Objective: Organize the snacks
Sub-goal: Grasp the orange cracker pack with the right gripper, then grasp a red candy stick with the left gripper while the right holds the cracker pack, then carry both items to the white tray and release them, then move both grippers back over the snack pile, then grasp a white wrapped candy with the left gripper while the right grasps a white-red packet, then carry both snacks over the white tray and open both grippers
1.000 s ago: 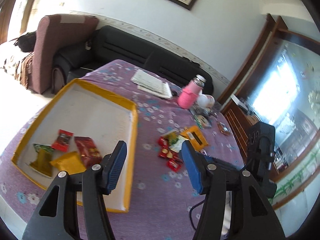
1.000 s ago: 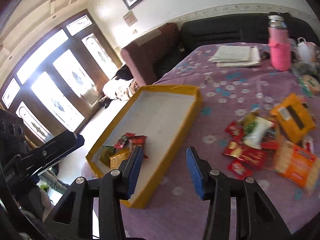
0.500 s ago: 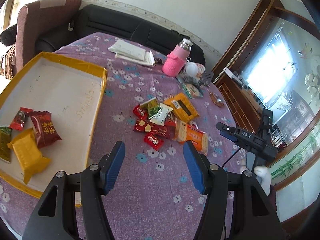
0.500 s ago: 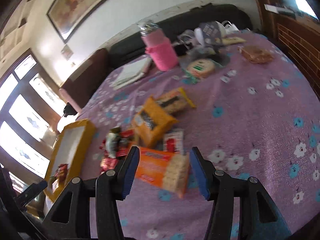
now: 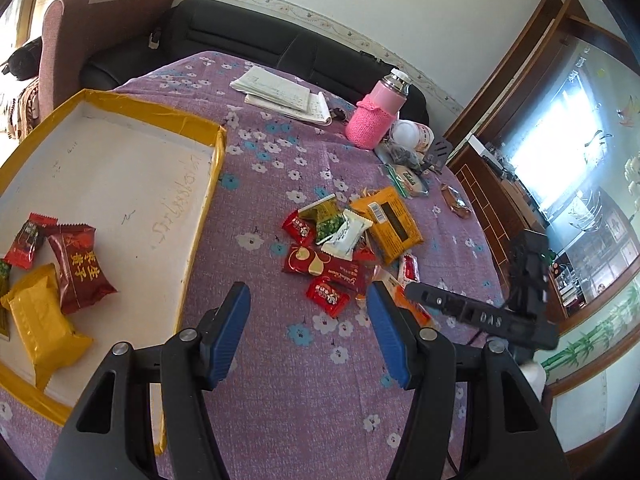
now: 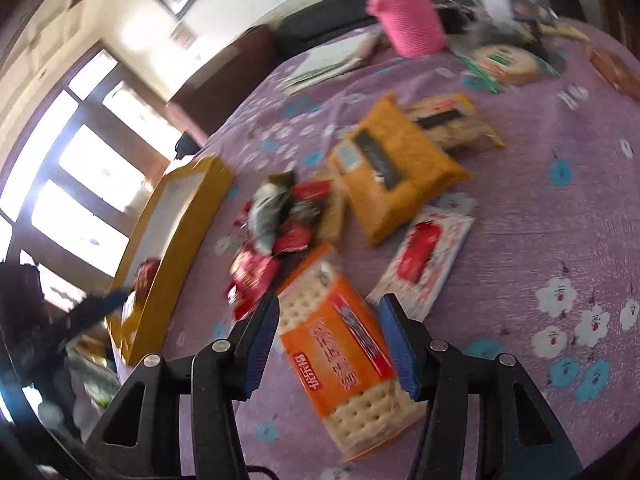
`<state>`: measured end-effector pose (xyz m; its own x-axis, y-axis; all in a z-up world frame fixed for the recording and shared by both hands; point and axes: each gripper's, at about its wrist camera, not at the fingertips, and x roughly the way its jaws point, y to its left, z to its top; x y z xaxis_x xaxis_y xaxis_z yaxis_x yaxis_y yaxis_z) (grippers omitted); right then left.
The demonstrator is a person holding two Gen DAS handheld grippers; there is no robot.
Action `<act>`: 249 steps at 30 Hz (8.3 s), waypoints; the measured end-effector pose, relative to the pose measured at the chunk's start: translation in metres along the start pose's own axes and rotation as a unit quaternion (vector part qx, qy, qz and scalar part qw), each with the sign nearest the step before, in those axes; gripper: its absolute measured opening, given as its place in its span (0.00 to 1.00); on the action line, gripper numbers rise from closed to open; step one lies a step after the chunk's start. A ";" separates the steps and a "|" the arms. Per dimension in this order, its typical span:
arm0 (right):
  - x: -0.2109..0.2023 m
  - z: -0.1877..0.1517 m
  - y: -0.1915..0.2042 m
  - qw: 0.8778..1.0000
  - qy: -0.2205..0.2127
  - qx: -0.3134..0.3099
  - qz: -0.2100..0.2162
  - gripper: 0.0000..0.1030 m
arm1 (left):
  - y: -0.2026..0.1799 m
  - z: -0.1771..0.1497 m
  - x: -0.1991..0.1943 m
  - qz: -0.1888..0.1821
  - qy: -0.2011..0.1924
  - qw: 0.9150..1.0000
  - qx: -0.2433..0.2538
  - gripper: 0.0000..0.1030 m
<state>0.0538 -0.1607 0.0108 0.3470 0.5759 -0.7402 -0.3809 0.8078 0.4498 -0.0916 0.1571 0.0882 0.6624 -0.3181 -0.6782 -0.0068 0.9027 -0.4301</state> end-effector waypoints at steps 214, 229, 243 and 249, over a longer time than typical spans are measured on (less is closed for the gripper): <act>-0.001 0.011 -0.037 0.986 -0.084 0.060 -0.130 0.22 | -0.011 0.020 0.012 -0.026 -0.035 0.996 0.076 0.16; 0.014 0.000 -0.001 0.967 -0.048 -0.001 -0.250 0.29 | 0.048 -0.003 -0.069 0.005 -0.096 0.995 0.028 0.16; -0.028 -0.004 0.142 0.993 -0.083 -0.070 -0.052 0.28 | 0.128 0.012 -0.086 0.066 -0.089 0.993 -0.031 0.16; 0.030 0.004 0.217 0.993 -0.040 -0.115 0.003 0.28 | 0.152 0.034 -0.062 0.083 -0.048 0.994 -0.043 0.16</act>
<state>-0.0155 0.0322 0.0884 0.4077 0.5953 -0.6924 -0.5646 0.7603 0.3212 -0.1083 0.3240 0.0852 0.7153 -0.1334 -0.6860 -0.1840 0.9110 -0.3690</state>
